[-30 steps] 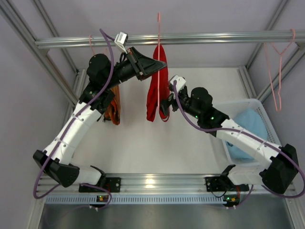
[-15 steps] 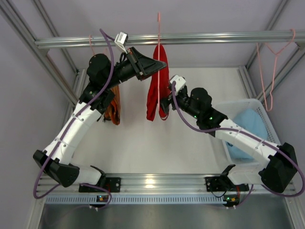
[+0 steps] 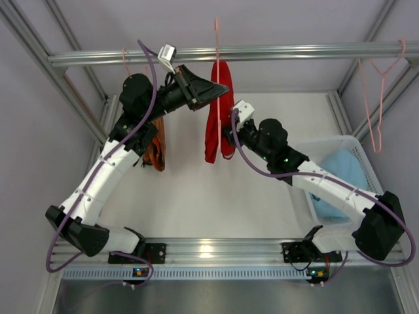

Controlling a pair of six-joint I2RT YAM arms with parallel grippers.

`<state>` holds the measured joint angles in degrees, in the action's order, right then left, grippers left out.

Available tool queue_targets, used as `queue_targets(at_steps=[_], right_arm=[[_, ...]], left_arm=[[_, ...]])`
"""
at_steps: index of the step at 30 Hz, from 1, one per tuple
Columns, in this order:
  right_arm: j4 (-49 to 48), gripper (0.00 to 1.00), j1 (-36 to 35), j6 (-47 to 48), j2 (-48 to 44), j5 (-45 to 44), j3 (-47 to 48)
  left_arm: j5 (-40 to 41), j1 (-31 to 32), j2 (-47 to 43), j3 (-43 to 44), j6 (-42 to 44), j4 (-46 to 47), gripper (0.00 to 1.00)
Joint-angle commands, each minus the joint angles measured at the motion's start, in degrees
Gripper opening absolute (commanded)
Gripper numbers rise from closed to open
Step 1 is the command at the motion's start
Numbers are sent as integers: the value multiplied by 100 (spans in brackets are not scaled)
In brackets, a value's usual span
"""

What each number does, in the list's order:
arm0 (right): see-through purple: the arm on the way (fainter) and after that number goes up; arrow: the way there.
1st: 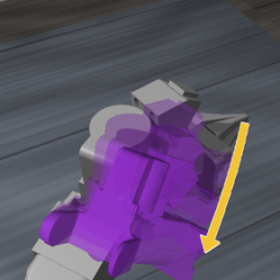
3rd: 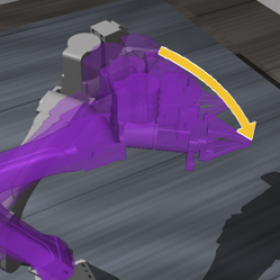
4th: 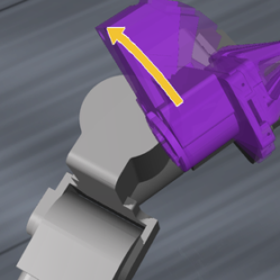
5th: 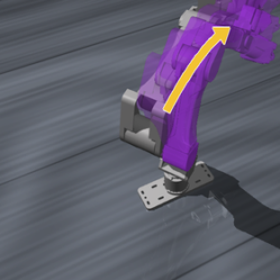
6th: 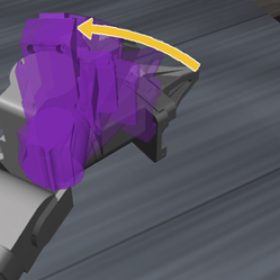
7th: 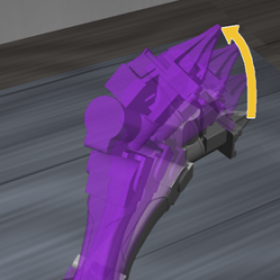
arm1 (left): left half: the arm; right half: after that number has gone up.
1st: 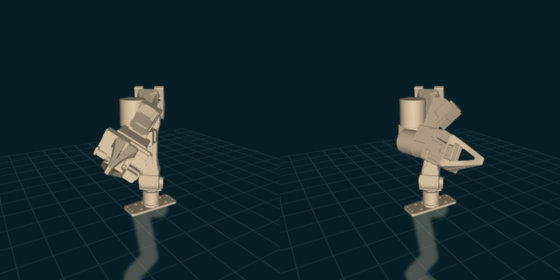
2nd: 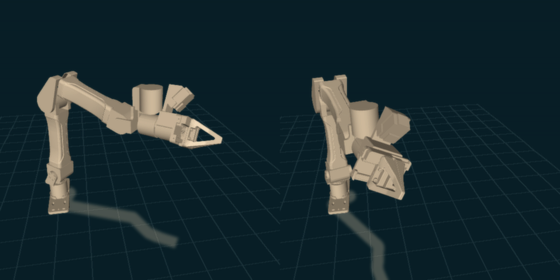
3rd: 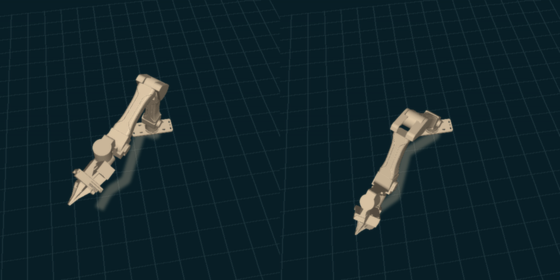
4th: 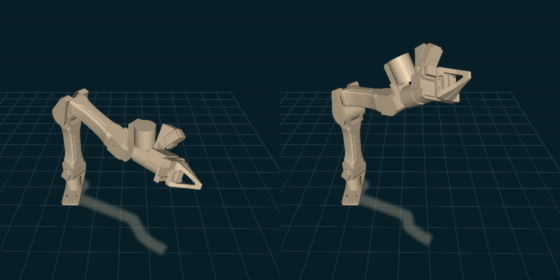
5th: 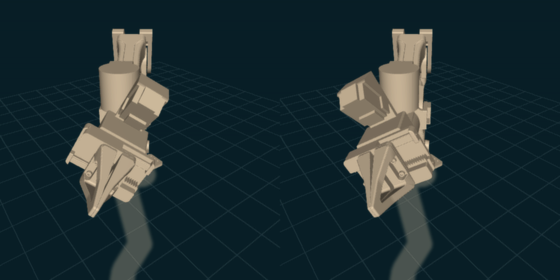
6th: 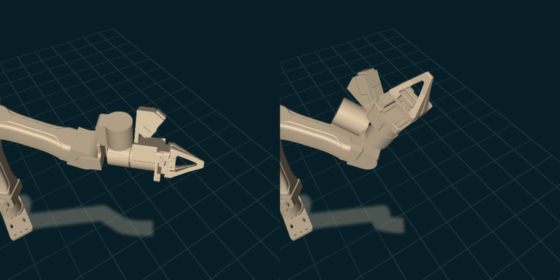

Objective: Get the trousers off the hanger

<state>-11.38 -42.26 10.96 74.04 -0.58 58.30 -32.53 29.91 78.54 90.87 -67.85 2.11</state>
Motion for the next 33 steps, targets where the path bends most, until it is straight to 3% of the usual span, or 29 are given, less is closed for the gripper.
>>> queue_targets(at_steps=[1,3,4,8,33], right_arm=[[-550,39,130,82,163,-311,392],[-532,28,130,64,181,-311,454],[-497,15,130,64,172,-372,515],[-260,0,192,-6,41,-452,673],[1129,0,368,-252,-1489,-241,2386]], left_arm=[[160,-3,-348,493,-8,1793,0],[168,-3,-357,476,18,1758,0],[168,-3,-366,467,18,1758,0],[168,-3,-462,326,-17,1767,0],[256,-3,-972,-1185,510,1371,0]])
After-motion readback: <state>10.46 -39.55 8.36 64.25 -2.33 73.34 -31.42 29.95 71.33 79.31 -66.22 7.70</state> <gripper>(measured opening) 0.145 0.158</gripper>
